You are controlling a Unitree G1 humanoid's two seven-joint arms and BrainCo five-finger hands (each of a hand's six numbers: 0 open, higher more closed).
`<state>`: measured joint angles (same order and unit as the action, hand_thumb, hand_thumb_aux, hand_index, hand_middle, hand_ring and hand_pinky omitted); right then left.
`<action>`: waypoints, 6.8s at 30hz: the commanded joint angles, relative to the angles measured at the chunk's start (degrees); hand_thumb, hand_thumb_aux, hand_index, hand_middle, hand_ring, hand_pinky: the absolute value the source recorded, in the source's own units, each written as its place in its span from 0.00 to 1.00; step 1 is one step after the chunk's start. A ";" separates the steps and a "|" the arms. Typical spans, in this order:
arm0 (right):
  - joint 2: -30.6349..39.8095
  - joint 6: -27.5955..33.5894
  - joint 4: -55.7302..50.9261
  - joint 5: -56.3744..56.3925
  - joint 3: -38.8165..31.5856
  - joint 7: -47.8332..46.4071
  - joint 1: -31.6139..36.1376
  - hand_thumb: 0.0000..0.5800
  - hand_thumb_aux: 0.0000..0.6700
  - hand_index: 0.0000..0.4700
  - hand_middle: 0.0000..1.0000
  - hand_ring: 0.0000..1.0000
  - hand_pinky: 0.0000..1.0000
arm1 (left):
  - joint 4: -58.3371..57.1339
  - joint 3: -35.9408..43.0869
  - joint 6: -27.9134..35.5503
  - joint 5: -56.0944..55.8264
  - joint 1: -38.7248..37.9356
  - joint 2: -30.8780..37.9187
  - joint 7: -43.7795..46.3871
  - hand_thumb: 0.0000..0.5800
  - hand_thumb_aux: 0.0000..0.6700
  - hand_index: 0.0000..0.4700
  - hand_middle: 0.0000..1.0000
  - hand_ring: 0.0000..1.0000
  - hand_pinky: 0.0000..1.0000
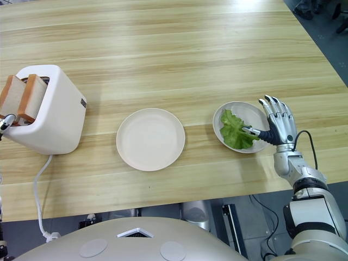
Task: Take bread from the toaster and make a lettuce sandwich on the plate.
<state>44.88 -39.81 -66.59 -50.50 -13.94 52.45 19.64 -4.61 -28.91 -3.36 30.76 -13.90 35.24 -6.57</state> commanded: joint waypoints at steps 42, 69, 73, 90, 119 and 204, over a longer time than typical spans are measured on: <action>-1.69 2.19 -2.81 5.04 -8.08 0.93 0.29 0.00 0.00 0.00 0.00 0.00 0.00 | 9.18 1.34 -1.01 -5.81 11.84 -1.10 -8.95 1.00 1.00 0.98 1.00 1.00 1.00; -0.50 7.30 -5.20 -0.45 -15.77 -6.51 2.74 0.28 0.15 0.15 0.00 0.00 0.00 | 29.43 29.24 12.78 -27.21 19.16 -16.30 16.55 1.00 1.00 0.98 1.00 1.00 1.00; -0.27 7.23 -5.09 -0.03 -16.42 -5.95 2.44 0.86 0.63 0.62 0.00 0.00 0.00 | 27.52 32.29 14.80 -26.46 15.77 -19.44 16.54 1.00 1.00 0.98 1.00 1.00 1.00; 0.13 4.78 -2.67 1.39 -16.18 -3.41 3.20 1.00 1.00 0.98 0.00 0.00 0.00 | 5.54 36.46 11.26 -26.68 10.03 -30.55 13.49 1.00 1.00 0.98 1.00 1.00 1.00; -1.21 -1.02 32.66 4.01 -8.00 -12.64 3.52 1.00 1.00 0.98 1.00 1.00 1.00 | 11.80 41.36 5.80 0.49 16.49 -22.29 2.34 0.00 0.00 0.00 1.00 1.00 1.00; -25.72 -8.30 12.16 5.86 -19.63 -32.81 21.70 0.00 0.00 0.00 0.22 0.22 0.22 | 15.00 20.84 16.48 19.22 8.86 -6.97 -2.52 1.00 1.00 0.98 0.00 0.00 0.00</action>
<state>18.77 -48.09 -55.07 -45.60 -34.34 20.14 42.23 11.83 -9.75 13.04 49.32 -5.32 28.33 -9.11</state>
